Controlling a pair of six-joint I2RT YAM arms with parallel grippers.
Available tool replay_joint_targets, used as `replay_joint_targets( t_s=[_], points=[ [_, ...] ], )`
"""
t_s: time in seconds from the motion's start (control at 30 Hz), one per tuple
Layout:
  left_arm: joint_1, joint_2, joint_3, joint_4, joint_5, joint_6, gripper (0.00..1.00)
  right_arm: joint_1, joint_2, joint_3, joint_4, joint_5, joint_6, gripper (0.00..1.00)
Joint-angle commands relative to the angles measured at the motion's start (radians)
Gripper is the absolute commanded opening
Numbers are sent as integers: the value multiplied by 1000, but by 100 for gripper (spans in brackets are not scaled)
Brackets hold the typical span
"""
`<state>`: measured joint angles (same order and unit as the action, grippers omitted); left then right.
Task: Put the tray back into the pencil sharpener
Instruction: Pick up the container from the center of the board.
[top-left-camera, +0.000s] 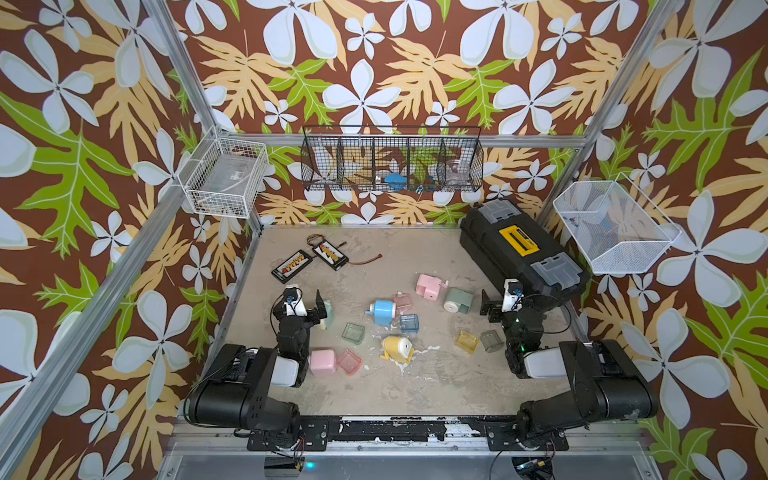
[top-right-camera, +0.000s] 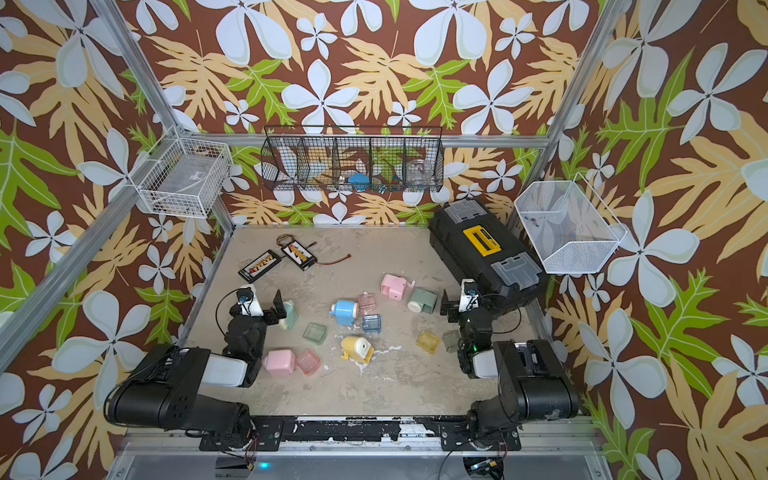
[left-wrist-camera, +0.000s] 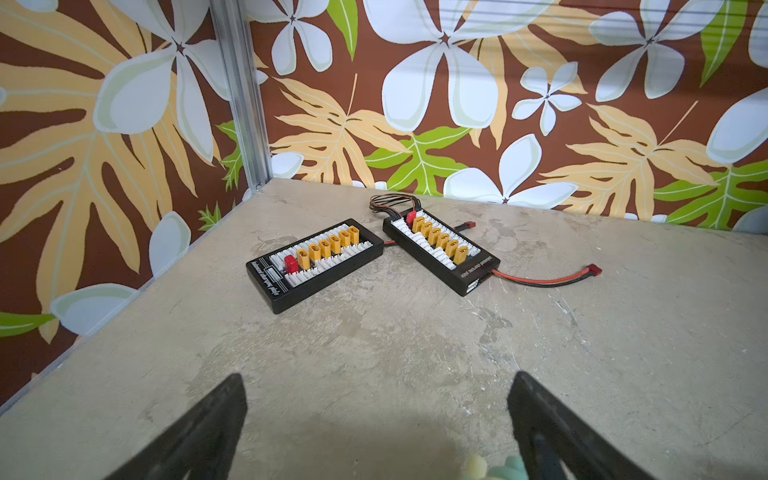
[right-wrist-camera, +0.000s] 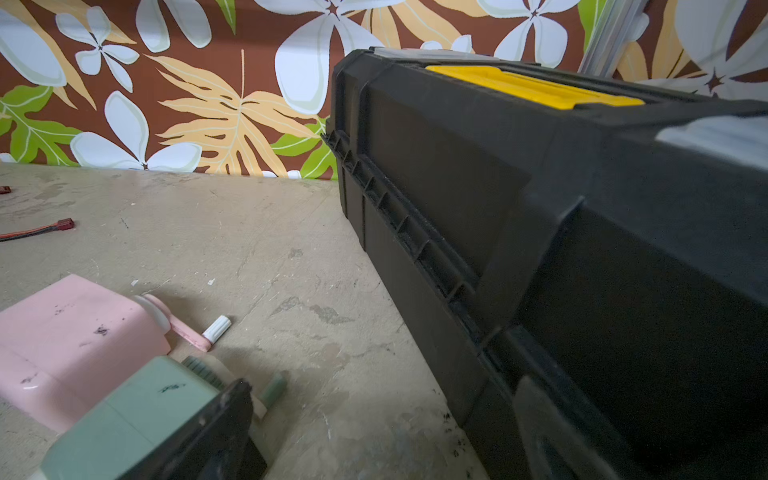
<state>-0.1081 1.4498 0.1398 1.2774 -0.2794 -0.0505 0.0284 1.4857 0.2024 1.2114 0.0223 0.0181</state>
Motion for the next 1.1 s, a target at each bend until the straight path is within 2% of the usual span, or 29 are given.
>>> replay_joint_targets(
  t_s=[0.0, 0.67, 0.77, 0.9, 1.07],
  points=[
    [0, 1, 5, 30, 11, 11, 100, -2, -2, -1, 14, 14, -1, 100],
    [7, -2, 9, 14, 26, 9, 100, -4, -6, -6, 20, 10, 1, 100],
    [7, -33, 12, -6, -33, -10, 100, -3, -84, -32, 11, 50, 11, 100],
    [7, -177, 24, -142, -64, -25, 100, -2, -306, -17, -203, 90, 46, 100],
    [6, -379, 47, -306, -104, -58, 100, -2, -486, 96, -609, 176, 266, 100]
  ],
)
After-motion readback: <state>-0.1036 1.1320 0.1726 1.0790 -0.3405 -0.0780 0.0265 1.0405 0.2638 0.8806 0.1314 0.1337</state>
